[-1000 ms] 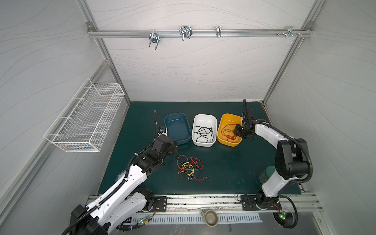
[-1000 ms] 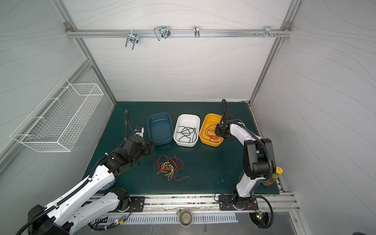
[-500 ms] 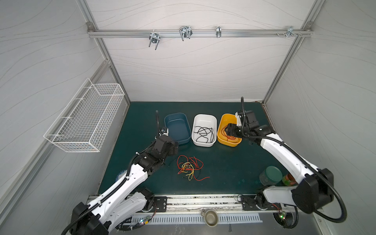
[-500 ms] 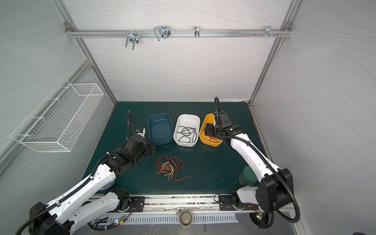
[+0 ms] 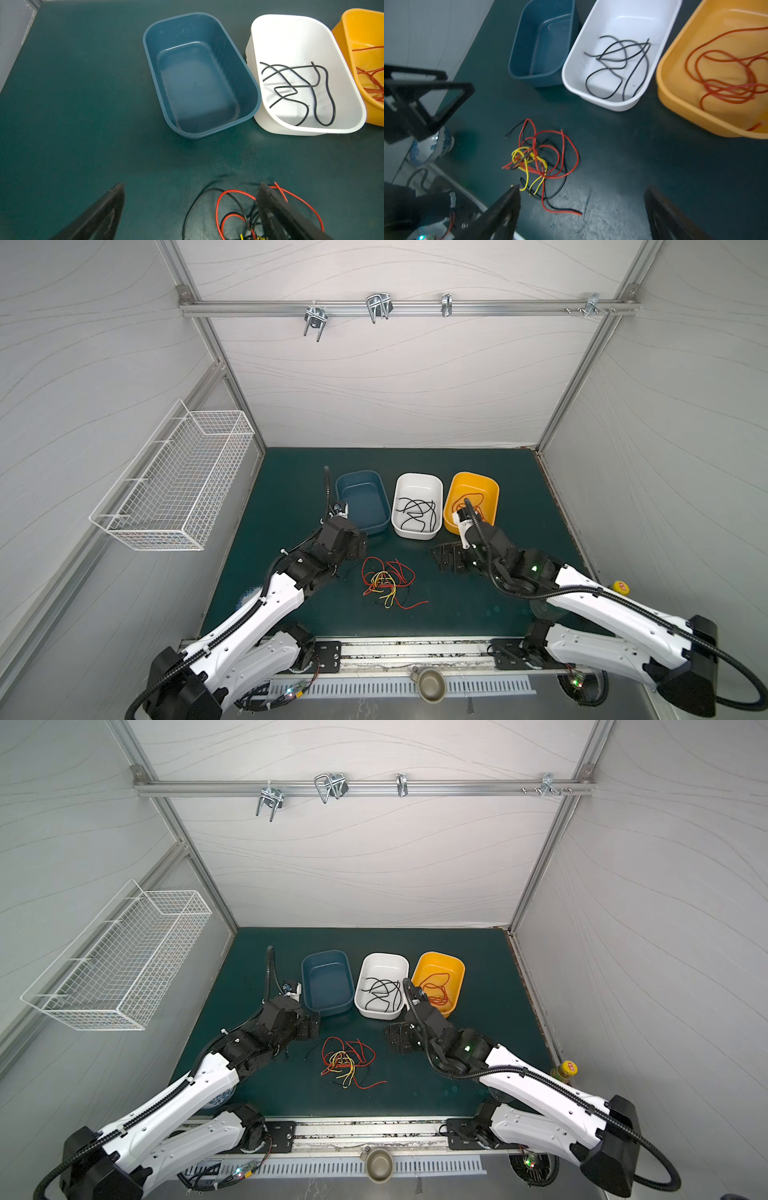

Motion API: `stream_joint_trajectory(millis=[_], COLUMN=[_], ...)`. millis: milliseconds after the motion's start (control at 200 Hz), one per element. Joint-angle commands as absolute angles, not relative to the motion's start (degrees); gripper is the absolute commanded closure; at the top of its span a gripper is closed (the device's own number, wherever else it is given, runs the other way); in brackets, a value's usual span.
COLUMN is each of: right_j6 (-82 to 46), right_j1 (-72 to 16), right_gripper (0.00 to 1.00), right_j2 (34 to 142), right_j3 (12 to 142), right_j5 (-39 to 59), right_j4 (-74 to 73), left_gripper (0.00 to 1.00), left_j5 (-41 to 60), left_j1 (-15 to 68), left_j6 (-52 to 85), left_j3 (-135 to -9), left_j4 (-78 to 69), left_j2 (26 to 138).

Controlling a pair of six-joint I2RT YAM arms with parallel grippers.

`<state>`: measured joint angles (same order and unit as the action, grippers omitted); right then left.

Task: Untangle the cables
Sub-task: 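Move the open right gripper back toward the remaining wire tangle, then lower the right gripper onto a red wire in the tangle and close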

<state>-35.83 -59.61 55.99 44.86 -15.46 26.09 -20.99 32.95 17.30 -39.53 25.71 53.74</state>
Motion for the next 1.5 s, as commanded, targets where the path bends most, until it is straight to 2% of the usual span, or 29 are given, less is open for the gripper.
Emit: stream_joint_trajectory(millis=[0,265,420,550,690,790,935,1090,1215,1496], right_j6=[-39.87,-39.76,-36.02,-34.74,-34.10,-35.51,-36.70,-38.12,-38.90,-39.81], right_j1=[-65.18,-75.34,-79.99,-80.31,-80.30,-80.18,-80.24,-80.08,-79.14,-77.26], right_gripper=[0.07,0.08,0.09,0.12,0.20,0.23,0.33,0.34,0.41,0.43], right_j2=[56.14,69.38,78.83,84.40,85.41,86.17,87.34,87.80,87.90,89.43], right_j3=[42.36,41.90,49.31,54.20,52.64,52.55,52.65,52.67,52.30,51.85], right_j5=[-21.79,-22.94,-31.49,-34.17,-32.30,-32.49,-32.08,-33.44,-32.45,-29.41], right_j4=[20.48,8.92,13.70,18.79,14.66,15.41,15.97,17.00,17.00,15.76], left_gripper=[0.00,0.01,0.00,0.01,0.00,0.01,0.00,0.01,0.01,0.00], left_j5=[-21.47,-21.89,-22.39,-22.27,-22.07,-21.82,-21.71,-21.54,-21.49,-21.36], left_j1=[33.38,33.79,34.12,34.37,34.37,34.41,34.45,34.55,34.61,34.72], left_j6=[16.59,16.25,16.17,16.00,15.91,15.93,15.91,15.91,15.91,15.84], left_j3=[-42.11,-42.10,-42.01,-41.96,-42.01,-42.06,-42.02,-42.06,-42.03,-42.04], left_j4=[25.68,25.76,25.76,25.75,25.67,25.76,25.74,25.79,25.83,25.73], left_j2=[54.03,54.05,53.97,53.88,53.93,53.88,53.78,53.88,53.79,53.88])
